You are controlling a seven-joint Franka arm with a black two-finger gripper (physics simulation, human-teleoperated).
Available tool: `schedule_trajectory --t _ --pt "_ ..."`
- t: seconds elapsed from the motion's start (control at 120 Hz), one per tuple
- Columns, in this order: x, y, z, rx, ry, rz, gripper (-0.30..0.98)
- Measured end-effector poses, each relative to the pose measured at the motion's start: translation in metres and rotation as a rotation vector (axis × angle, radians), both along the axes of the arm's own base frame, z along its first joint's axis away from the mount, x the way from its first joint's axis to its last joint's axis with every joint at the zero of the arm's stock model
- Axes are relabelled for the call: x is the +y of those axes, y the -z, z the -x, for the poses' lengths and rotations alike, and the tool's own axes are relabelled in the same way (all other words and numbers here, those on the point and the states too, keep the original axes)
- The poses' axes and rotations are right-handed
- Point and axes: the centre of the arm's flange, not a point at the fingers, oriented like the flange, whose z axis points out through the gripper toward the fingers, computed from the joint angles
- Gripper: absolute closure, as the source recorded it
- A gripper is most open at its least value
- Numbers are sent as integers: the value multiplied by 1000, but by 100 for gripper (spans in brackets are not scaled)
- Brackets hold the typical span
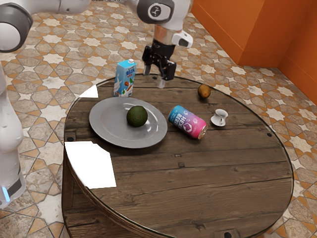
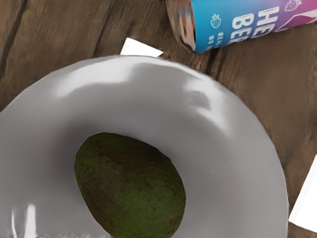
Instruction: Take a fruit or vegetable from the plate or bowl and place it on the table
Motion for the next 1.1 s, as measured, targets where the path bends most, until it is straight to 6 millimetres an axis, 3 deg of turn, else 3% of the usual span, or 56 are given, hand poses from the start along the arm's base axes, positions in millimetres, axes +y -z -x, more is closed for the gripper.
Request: schedule_trajectory --t 0.142,0.233,0.3,0.608,0.725,0.933,1.1 --pt "-5 27 -1 4 -167 65 0" --pt "-31 35 -9 0 -198 14 0" --pt "-34 48 -13 10 -241 -12 0" --pt "12 101 -7 33 -480 -59 0" --pt "38 109 -4 10 -551 -57 0" --pt "28 102 32 -44 -579 -56 0" --pt "24 115 47 -44 -593 -55 0"
